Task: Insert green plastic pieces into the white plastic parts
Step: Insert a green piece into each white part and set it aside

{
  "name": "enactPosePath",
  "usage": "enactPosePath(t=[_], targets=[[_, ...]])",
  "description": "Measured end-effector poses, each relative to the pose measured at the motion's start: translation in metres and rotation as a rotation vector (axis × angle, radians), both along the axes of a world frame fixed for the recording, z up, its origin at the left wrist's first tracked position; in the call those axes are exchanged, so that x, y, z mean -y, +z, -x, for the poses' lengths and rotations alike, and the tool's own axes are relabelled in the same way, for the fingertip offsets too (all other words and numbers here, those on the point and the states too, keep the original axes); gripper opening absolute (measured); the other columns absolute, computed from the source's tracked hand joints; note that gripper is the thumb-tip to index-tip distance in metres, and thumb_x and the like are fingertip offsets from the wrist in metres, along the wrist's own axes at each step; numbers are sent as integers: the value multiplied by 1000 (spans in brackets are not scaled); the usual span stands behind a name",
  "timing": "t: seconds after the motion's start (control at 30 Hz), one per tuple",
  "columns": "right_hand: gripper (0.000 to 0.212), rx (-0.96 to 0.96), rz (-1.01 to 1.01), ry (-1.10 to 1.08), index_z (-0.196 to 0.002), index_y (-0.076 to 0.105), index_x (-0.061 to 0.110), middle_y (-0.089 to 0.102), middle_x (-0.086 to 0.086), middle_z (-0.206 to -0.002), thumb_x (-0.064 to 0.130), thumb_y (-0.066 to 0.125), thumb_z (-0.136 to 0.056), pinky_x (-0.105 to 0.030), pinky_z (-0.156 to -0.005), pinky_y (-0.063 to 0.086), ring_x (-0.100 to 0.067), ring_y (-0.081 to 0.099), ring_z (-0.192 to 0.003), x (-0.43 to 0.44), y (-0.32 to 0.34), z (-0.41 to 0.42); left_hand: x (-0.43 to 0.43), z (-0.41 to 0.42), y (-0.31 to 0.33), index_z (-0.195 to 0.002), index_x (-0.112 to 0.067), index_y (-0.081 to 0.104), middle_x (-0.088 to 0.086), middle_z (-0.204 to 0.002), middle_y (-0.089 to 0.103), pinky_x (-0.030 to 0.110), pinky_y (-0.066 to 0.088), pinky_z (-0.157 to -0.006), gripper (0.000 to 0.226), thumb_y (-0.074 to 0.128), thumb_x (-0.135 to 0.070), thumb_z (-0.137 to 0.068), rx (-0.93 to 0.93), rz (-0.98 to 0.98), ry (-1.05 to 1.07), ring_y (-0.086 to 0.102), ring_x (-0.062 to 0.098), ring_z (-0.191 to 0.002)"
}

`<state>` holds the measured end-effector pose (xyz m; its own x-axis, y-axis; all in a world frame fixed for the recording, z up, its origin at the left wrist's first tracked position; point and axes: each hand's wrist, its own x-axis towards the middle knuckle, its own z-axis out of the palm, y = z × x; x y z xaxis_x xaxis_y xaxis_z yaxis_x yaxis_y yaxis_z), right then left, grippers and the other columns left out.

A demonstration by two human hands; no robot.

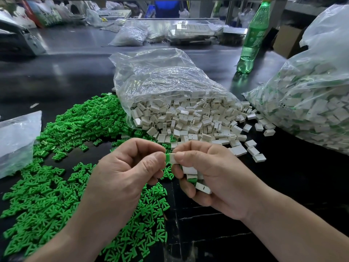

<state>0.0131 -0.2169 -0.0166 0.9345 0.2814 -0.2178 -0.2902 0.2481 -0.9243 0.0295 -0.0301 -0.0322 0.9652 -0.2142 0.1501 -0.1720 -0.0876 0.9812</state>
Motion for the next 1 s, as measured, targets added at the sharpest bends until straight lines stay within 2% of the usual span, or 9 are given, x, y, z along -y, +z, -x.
enactPosePath(t=[0.2,0.37,0.53,0.7,0.83,1.0], targets=[[5,34,39,-26,-91,62,12,60,-5,-72,13,63,-96,-17,-34,30,-16,50,-44,0,2,2,3,2,0,-95,-31,73,3,-75,71,19,54,-61,27,68,-50,-76,70,-38,11,68,14,-66],[16,70,37,-10,-93,62,11,60,-6,-71,22,66,-83,-17,-34,30,-16,49,-44,1,3,3,2,4,3,-93,-32,72,1,-78,73,18,54,-63,25,68,-50,-76,90,-63,49,69,14,-68],[14,115,80,6,-92,64,12,61,-6,-72,23,65,-84,-18,-34,32,-17,51,-45,1,0,3,3,8,7,-89,-40,70,-6,-73,72,11,50,-55,10,66,-42,-80,159,-199,111,67,8,-62],[5,144,141,-3,-86,69,22,63,-3,-72,26,66,-86,-19,-35,34,-18,53,-48,1,-3,3,5,12,8,-92,-40,69,-4,-74,71,31,55,-58,14,67,-43,-79,178,-219,99,67,16,-65],[5,152,154,-12,-86,70,23,64,-2,-72,26,66,-86,-19,-35,34,-17,54,-48,1,-4,2,5,12,9,-90,-42,69,-8,-74,71,16,52,-54,12,67,-43,-79,196,-246,95,67,9,-65],[10,153,140,-17,-91,71,17,63,-2,-72,25,68,-86,-19,-35,35,-15,53,-46,1,-2,2,6,11,8,-90,-37,71,-6,-75,72,14,52,-57,11,69,-41,-81,180,-181,59,68,7,-64]])
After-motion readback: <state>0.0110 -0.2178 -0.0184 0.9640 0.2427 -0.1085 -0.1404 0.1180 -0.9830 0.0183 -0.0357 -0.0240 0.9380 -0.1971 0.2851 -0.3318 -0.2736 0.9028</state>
